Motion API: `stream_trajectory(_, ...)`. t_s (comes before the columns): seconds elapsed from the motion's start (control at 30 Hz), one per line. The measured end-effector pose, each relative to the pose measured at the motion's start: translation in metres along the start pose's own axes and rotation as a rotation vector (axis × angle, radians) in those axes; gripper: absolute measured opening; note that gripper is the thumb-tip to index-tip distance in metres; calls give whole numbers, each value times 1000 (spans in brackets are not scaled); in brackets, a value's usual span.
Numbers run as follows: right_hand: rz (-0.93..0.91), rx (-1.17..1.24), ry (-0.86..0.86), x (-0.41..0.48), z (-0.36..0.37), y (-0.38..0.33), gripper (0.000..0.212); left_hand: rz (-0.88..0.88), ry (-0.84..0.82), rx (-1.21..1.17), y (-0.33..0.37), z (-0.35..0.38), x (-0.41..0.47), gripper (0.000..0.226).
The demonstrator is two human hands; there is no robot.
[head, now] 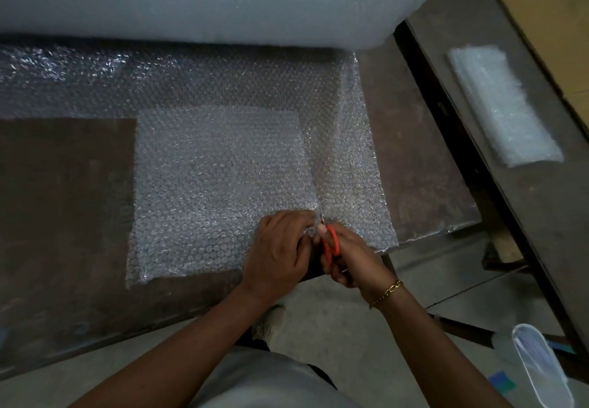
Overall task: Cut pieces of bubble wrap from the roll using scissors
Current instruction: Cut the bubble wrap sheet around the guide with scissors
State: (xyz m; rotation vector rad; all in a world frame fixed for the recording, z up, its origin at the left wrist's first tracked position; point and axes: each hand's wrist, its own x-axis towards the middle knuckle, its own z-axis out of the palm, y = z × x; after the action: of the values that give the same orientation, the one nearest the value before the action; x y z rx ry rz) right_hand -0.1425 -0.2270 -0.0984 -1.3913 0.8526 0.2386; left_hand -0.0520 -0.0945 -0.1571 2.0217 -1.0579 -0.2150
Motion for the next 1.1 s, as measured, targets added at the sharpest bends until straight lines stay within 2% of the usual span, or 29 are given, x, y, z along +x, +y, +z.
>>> stream_trajectory(0.33, -42, -8, -10, -3, 0, 6, 36, -30, -12, 3, 0, 2, 0, 33)
stream_trajectory(0.53, 89, 36, -23, -7, -2, 6, 52, -29, -3, -9, 1, 0, -1, 35)
stream_trajectory(0.7, 76, 2, -23, -12, 0, 9, 58, -28, 10, -20, 1, 0, -1, 34)
stream_trajectory(1.0, 2, -1, 6, -4, 1, 4, 46, -24, 1, -16, 2, -1, -1, 33)
stream_trajectory(1.1, -29, 16, 8, -5, 2, 6, 49, -29, 1, -12, 1, 0, -1, 34)
